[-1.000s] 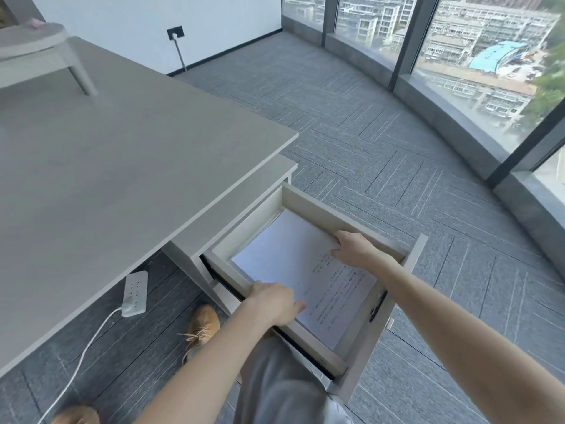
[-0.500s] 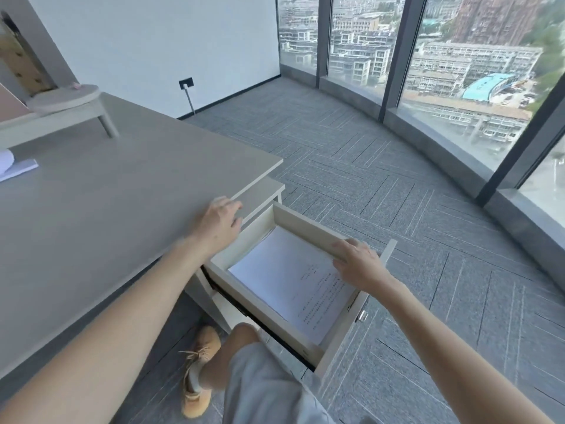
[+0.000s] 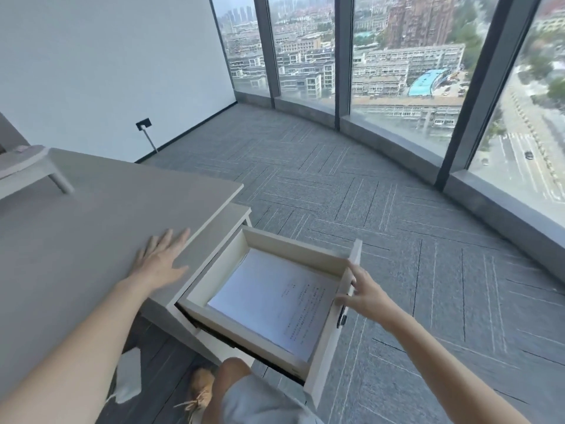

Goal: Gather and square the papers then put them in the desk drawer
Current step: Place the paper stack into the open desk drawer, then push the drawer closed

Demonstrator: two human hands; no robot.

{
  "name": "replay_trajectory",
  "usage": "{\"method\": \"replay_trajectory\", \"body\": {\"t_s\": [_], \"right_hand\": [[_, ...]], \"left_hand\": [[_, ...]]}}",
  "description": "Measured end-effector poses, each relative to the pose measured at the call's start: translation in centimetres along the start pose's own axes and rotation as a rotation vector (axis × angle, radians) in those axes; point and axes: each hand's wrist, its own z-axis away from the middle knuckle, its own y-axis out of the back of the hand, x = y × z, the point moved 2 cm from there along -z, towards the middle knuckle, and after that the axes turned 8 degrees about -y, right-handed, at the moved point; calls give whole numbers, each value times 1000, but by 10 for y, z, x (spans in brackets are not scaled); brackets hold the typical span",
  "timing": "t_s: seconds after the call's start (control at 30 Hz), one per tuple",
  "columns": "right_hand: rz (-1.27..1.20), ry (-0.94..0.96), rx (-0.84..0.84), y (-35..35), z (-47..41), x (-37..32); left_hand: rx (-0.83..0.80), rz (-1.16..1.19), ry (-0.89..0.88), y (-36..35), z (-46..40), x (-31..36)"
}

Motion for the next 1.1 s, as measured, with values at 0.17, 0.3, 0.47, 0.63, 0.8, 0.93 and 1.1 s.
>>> {"method": "replay_trajectory", "body": {"t_s": [0.17,0.3,0.47,0.63,0.8,0.93,1.1], "right_hand": [[-121,-58,-84,-7,-9,-3],[-161,-58,-173,-15,-22,-13],[-182,-38,-207,-35,-39,-33],[-113,-9,-111,-60,-52,-56],[-34,76,-7,-85,-57,-76],[-80,67,-79,-99,-64,-76],[-94,61,-184,-110,-76,-76]], "left_hand": [[50,-79,-29,-2,-22,-9],[67,-57,-38,-1,-32,-13],[98,-30,-40,-3,-34,-12],[115,-24,-52,-2,-33,-11],[126,-26,-60,-1,-32,-11],[132,-24,-66,0,-32,-10],[145,-25,-67,-3,-33,-12]]}}
